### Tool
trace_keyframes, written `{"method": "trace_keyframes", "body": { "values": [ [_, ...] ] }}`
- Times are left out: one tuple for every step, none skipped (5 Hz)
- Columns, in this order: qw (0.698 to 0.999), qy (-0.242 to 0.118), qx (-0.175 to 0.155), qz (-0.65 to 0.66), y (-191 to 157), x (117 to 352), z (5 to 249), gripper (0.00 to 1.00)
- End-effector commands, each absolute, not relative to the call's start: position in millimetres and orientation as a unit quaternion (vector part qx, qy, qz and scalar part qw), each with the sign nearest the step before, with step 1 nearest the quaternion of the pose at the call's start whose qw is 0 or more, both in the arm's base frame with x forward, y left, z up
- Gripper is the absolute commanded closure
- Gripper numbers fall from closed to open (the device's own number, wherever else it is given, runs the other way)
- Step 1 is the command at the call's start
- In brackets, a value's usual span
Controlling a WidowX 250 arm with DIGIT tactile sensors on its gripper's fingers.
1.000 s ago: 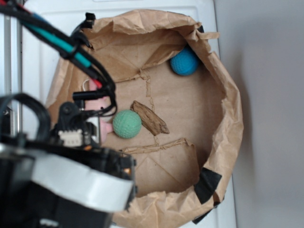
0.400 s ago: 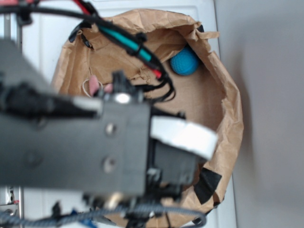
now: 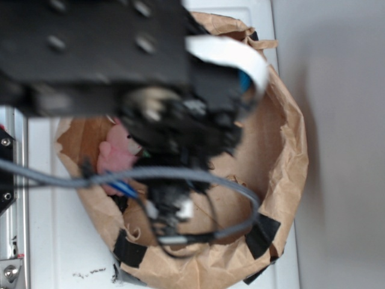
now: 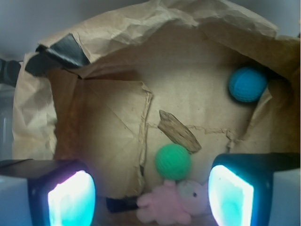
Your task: Grab the green ball.
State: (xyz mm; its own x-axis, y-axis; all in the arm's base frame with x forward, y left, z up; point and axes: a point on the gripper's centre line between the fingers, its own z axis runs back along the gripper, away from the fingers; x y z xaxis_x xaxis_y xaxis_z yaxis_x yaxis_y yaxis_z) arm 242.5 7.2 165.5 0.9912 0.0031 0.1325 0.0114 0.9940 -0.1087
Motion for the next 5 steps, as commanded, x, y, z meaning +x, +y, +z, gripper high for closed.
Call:
{"method": "trace_keyframes", "body": {
  "values": [
    [0.996, -0.086, -0.01, -0.019, 15.6, 209.7, 140.5, 0.0],
    [0.996, -0.083, 0.005, -0.013, 12.0, 211.8, 126.7, 0.0],
    [0.997, -0.077, 0.007, 0.0, 14.6, 221.3, 122.5, 0.0],
    [0.998, -0.064, -0.006, 0.011, 16.5, 232.3, 133.3, 0.0],
    [0.998, -0.051, -0.03, 0.019, 19.9, 238.6, 153.7, 0.0]
  ]
}}
